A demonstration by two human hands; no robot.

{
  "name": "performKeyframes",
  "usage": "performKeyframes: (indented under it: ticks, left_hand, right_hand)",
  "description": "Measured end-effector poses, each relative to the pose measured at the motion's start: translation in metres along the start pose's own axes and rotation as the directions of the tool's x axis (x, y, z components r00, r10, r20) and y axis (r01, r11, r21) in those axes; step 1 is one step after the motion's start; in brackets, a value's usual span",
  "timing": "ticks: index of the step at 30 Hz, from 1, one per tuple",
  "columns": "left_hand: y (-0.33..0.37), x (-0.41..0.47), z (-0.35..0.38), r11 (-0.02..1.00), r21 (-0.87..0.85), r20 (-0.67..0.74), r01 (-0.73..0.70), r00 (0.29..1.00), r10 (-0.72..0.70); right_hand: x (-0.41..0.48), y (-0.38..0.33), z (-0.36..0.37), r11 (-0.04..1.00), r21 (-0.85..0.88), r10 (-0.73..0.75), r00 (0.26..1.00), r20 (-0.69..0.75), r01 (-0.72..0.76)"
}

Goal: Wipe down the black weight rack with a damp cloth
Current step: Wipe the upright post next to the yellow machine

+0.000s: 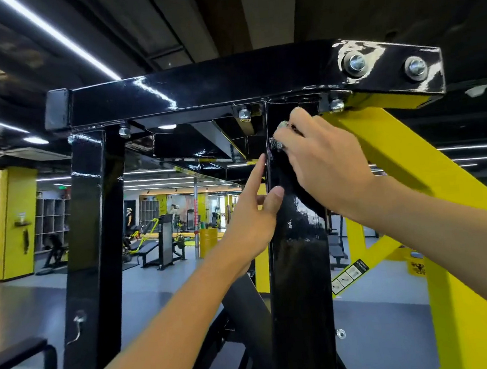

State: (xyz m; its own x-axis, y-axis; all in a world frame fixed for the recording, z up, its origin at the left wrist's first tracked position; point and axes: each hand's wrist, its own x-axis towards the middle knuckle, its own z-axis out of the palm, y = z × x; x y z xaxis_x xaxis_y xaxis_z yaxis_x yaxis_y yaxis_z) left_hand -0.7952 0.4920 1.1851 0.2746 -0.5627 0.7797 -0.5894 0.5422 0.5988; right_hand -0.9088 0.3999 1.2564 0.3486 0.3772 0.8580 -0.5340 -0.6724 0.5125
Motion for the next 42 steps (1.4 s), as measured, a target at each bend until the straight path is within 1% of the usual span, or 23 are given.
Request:
performKeyframes:
  ticks: [2, 3, 4, 7, 8, 11, 12, 15, 16, 18, 19, 20, 22, 23, 26, 27, 30, 31, 34, 35, 38, 39, 42]
  left_hand:
    - [0.003, -0.002, 0.002, 1.0, 0.003, 0.009, -0.009, 1.0, 0.009]
    - [0.003, -0.003, 0.002, 1.0, -0.012, 0.01, -0.012, 1.0, 0.012]
    - [0.002, -0.004, 0.003, 0.999, -0.034, 0.007, -0.004, 1.0, 0.005]
    - [0.0, -0.005, 0.004, 0.999, -0.051, -0.013, 0.003, 1.0, -0.004]
    - [0.0, -0.006, 0.004, 0.999, -0.039, -0.018, -0.005, 1.0, 0.004]
    - [0.0, -0.007, 0.007, 0.999, -0.004, -0.02, -0.032, 0.999, 0.032]
    - [0.0, -0.008, 0.007, 0.999, -0.025, -0.015, -0.029, 0.999, 0.029]
    - [-0.003, -0.007, 0.009, 0.999, -0.05, -0.012, -0.023, 1.0, 0.022]
    - [-0.004, -0.008, 0.01, 0.998, -0.05, -0.017, -0.023, 1.0, 0.022]
    - [-0.006, -0.01, 0.01, 0.999, -0.049, -0.014, -0.008, 1.0, 0.007]
    - [-0.008, -0.011, 0.01, 0.999, -0.05, -0.01, -0.002, 1.0, 0.001]
    - [-0.011, -0.012, 0.009, 0.999, -0.05, -0.009, 0.002, 1.0, -0.003]
    - [-0.014, -0.015, 0.007, 1.0, -0.02, -0.013, 0.009, 1.0, -0.009]
    - [-0.015, -0.016, 0.007, 1.0, -0.009, -0.015, 0.011, 1.0, -0.011]
    - [-0.015, -0.017, 0.008, 1.0, 0.013, -0.017, 0.027, 1.0, -0.026]
    - [-0.015, -0.018, 0.009, 0.999, 0.025, -0.021, 0.026, 0.999, -0.025]
    - [-0.022, -0.02, 0.009, 0.997, 0.071, -0.048, 0.042, 0.998, -0.038]
    - [-0.025, -0.023, 0.01, 0.996, 0.065, -0.044, 0.057, 0.998, -0.054]
    - [-0.029, -0.031, 0.013, 0.997, -0.004, 0.005, 0.079, 0.997, -0.079]
    - [-0.029, -0.032, 0.013, 0.996, -0.021, 0.02, 0.084, 0.996, -0.083]
    - [-0.029, -0.032, 0.011, 0.993, -0.052, 0.028, 0.101, 0.995, -0.1]
    - [-0.027, -0.033, 0.012, 0.993, -0.051, 0.027, 0.107, 0.994, -0.106]
    - [-0.027, -0.036, 0.011, 0.995, -0.01, 0.015, 0.1, 0.995, -0.099]
  right_hand:
    - [-0.007, -0.009, 0.004, 0.976, 0.025, -0.216, 0.976, 0.035, 0.215]
    - [-0.007, -0.006, 0.004, 0.96, 0.025, -0.281, 0.959, 0.046, 0.28]
    - [-0.005, -0.001, 0.003, 0.966, 0.025, -0.26, 0.964, 0.046, 0.259]
    - [-0.005, 0.004, 0.003, 0.999, 0.036, 0.018, 1.0, 0.021, -0.019]
    - [-0.01, -0.001, 0.004, 0.999, 0.034, 0.018, 1.0, 0.022, -0.018]
    - [-0.024, -0.002, 0.006, 0.976, 0.031, -0.216, 0.975, 0.045, 0.215]
    - [-0.024, 0.003, 0.003, 0.977, 0.037, -0.212, 0.976, 0.049, 0.21]
    - [-0.027, 0.007, -0.002, 0.999, 0.039, -0.009, 1.0, 0.006, 0.009]
    - [-0.032, 0.002, -0.001, 0.999, 0.028, -0.029, 0.999, 0.018, 0.029]
    - [-0.044, -0.004, 0.001, 0.982, 0.034, -0.186, 0.981, 0.054, 0.184]
    - [-0.045, 0.0, 0.0, 0.976, 0.039, -0.216, 0.975, 0.047, 0.214]
    - [-0.044, 0.005, -0.003, 0.983, 0.042, -0.177, 0.984, 0.021, 0.176]
    - [-0.046, 0.009, -0.007, 0.998, 0.063, -0.025, 1.0, -0.014, 0.026]
    - [-0.05, 0.005, -0.006, 0.997, 0.071, -0.012, 1.0, -0.001, 0.012]
    - [-0.067, -0.002, -0.003, 0.972, 0.085, -0.228, 0.969, 0.096, 0.22]
    - [-0.068, 0.002, -0.005, 0.967, 0.084, -0.248, 0.965, 0.087, 0.241]
    - [-0.07, 0.01, -0.011, 0.99, 0.091, -0.114, 0.993, 0.027, 0.111]
    - [-0.072, 0.006, -0.011, 0.988, 0.092, -0.128, 0.991, 0.048, 0.123]
    - [-0.072, 0.003, -0.008, 0.954, 0.069, -0.297, 0.95, 0.096, 0.292]
    - [-0.065, 0.006, -0.008, 0.964, 0.043, -0.265, 0.961, 0.074, 0.262]
    - [-0.047, 0.0, -0.009, 0.998, 0.055, -0.017, 1.0, -0.001, 0.017]
    - [-0.047, -0.01, -0.007, 0.998, 0.058, -0.023, 1.0, 0.013, 0.023]
    - [-0.051, -0.025, 0.0, 0.962, 0.07, -0.269, 0.958, 0.099, 0.263]
